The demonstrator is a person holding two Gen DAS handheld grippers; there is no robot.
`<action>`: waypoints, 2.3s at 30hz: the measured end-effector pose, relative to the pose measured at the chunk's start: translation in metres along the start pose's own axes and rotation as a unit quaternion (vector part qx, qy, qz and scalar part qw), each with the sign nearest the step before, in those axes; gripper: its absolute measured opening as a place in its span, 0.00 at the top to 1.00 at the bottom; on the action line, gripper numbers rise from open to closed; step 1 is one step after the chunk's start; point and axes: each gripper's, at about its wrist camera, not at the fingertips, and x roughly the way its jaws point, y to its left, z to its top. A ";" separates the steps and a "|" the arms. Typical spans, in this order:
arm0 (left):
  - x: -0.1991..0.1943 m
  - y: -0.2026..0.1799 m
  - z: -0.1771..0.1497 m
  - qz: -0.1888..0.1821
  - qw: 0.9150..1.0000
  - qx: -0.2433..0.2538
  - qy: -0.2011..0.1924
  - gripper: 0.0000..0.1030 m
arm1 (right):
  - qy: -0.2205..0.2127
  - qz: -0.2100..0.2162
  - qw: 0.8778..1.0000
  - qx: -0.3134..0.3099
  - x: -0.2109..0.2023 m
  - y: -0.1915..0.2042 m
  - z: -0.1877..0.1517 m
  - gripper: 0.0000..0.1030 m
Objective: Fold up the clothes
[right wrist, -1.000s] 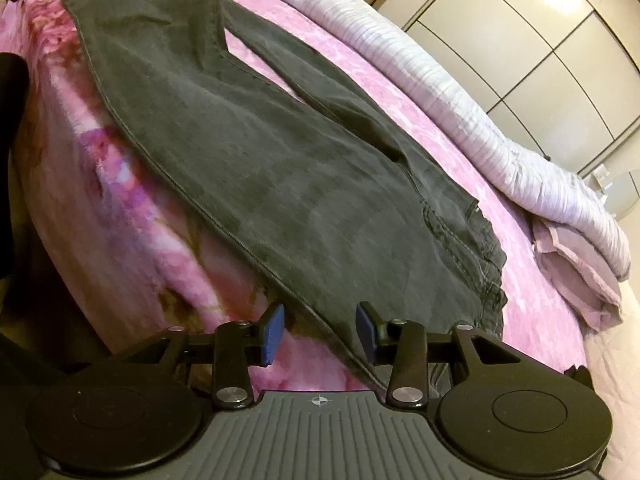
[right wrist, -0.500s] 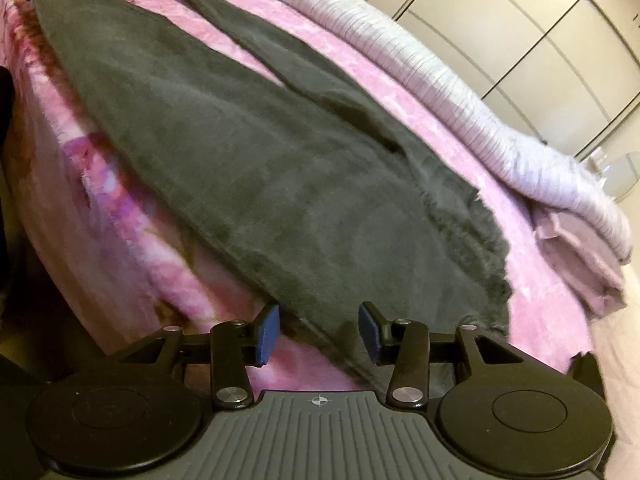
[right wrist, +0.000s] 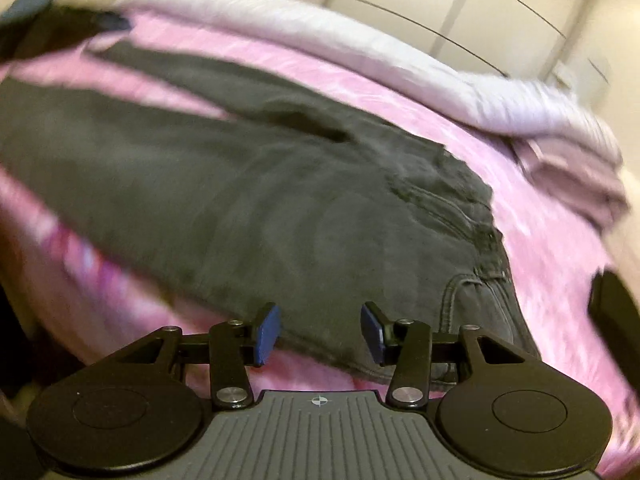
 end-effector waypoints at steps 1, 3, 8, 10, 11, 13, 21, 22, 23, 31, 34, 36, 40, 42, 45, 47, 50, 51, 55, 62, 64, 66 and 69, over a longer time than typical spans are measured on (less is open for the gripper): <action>-0.003 0.005 0.007 -0.011 1.000 -0.028 -0.007 0.56 | 0.001 0.000 1.000 0.014 -0.001 -0.004 0.005 0.53; -0.009 0.013 0.021 -0.035 0.996 -0.078 -0.021 0.48 | 0.005 0.007 0.999 0.046 -0.004 -0.013 0.015 0.49; -0.021 0.016 0.050 -0.095 0.979 -0.171 -0.052 0.22 | 0.026 0.054 0.987 0.150 -0.017 -0.042 0.030 0.22; -0.027 0.016 0.058 -0.111 0.973 -0.190 -0.064 0.21 | 0.022 0.063 0.983 0.169 -0.024 -0.045 0.034 0.21; -0.031 0.016 0.062 -0.117 0.971 -0.197 -0.069 0.20 | 0.019 0.067 0.983 0.168 -0.025 -0.045 0.037 0.21; -0.029 0.023 0.073 -0.124 0.968 -0.206 -0.079 0.20 | 0.012 0.074 0.983 0.167 -0.029 -0.043 0.043 0.21; 0.050 0.049 0.130 -0.016 0.990 -0.061 -0.126 0.20 | -0.005 0.079 0.992 0.098 -0.010 -0.021 0.080 0.21; 0.065 0.049 0.136 0.002 0.991 -0.028 -0.131 0.20 | -0.006 0.080 0.993 0.089 -0.003 -0.017 0.086 0.21; 0.087 0.043 0.140 0.018 0.991 0.017 -0.131 0.20 | -0.008 0.080 0.994 0.080 0.004 -0.013 0.091 0.21; 0.226 0.018 0.164 0.020 0.975 0.181 -0.127 0.35 | 0.016 0.072 0.996 0.048 0.065 -0.001 0.120 0.21; 0.255 0.020 0.166 0.037 0.970 0.192 -0.144 0.52 | 0.032 0.064 0.996 0.048 0.083 -0.003 0.122 0.21; 0.272 0.022 0.162 0.072 0.964 0.219 -0.131 0.81 | 0.041 0.059 0.996 0.050 0.093 -0.005 0.123 0.21; 0.295 0.025 0.145 0.128 0.951 0.266 -0.092 0.93 | 0.037 0.059 0.996 0.049 0.097 -0.005 0.126 0.21; 0.299 0.026 0.139 0.131 0.950 0.274 -0.076 0.92 | 0.034 0.059 0.996 0.051 0.092 -0.006 0.126 0.21; 0.292 0.021 0.137 0.094 0.956 0.272 -0.054 0.92 | 0.029 0.058 0.996 0.054 0.085 -0.007 0.125 0.21; 0.281 0.022 0.138 0.088 0.959 0.267 -0.044 0.81 | 0.026 0.058 0.996 0.055 0.080 -0.007 0.125 0.21; 0.260 0.034 0.141 0.072 0.969 0.234 -0.037 0.62 | 0.021 0.058 0.996 0.058 0.073 -0.008 0.125 0.21; 0.252 0.039 0.142 0.066 0.972 0.221 -0.037 0.61 | 0.018 0.055 0.997 0.059 0.068 -0.010 0.123 0.21; 0.223 0.064 0.159 0.038 0.987 0.150 -0.047 0.61 | 0.013 0.047 0.996 0.070 0.055 -0.015 0.114 0.21; 0.226 0.104 0.222 -0.090 0.986 -0.083 -0.109 0.59 | 0.015 0.052 0.995 0.088 0.065 -0.015 0.107 0.21; 0.256 0.101 0.239 -0.171 0.969 -0.141 -0.112 0.58 | 0.020 0.054 0.994 0.089 0.073 -0.015 0.108 0.21; 0.285 0.085 0.249 -0.204 0.965 -0.141 -0.088 0.61 | 0.028 0.055 0.994 0.087 0.083 -0.015 0.109 0.21; 0.301 0.073 0.251 -0.220 0.961 -0.145 -0.084 0.58 | 0.037 0.050 0.995 0.081 0.093 -0.019 0.110 0.21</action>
